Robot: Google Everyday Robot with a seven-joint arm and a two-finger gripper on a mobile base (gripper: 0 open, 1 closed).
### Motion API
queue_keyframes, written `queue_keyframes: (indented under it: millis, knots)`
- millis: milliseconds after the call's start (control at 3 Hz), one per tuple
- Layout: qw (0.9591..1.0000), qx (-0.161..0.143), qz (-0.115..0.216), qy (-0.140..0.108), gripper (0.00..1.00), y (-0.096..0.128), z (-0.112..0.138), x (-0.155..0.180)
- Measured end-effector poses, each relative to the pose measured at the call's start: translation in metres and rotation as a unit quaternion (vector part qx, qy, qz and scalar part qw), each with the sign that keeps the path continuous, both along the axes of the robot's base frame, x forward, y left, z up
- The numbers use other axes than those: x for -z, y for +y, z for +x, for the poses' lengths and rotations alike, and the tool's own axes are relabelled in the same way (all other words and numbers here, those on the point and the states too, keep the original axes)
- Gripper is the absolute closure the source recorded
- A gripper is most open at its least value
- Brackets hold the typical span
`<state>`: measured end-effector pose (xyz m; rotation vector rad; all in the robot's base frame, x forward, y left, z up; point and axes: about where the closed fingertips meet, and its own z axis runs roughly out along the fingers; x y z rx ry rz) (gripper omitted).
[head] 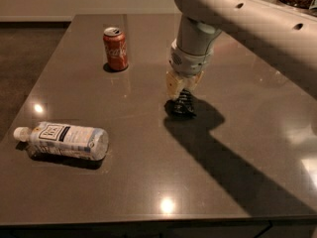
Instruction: Move rxbar chocolate near blue plastic bottle
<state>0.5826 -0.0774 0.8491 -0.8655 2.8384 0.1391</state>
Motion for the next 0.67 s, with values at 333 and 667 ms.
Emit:
queue_keyframes:
  millis: [333, 667]
  knots:
    - [0.9964, -0.081, 0.022, -0.006, 1.00, 0.0086, 0.0057, -0.0156]
    - [0.9917, -0.125, 0.022, -0.020, 1.00, 0.0112, 0.0087, -0.0208]
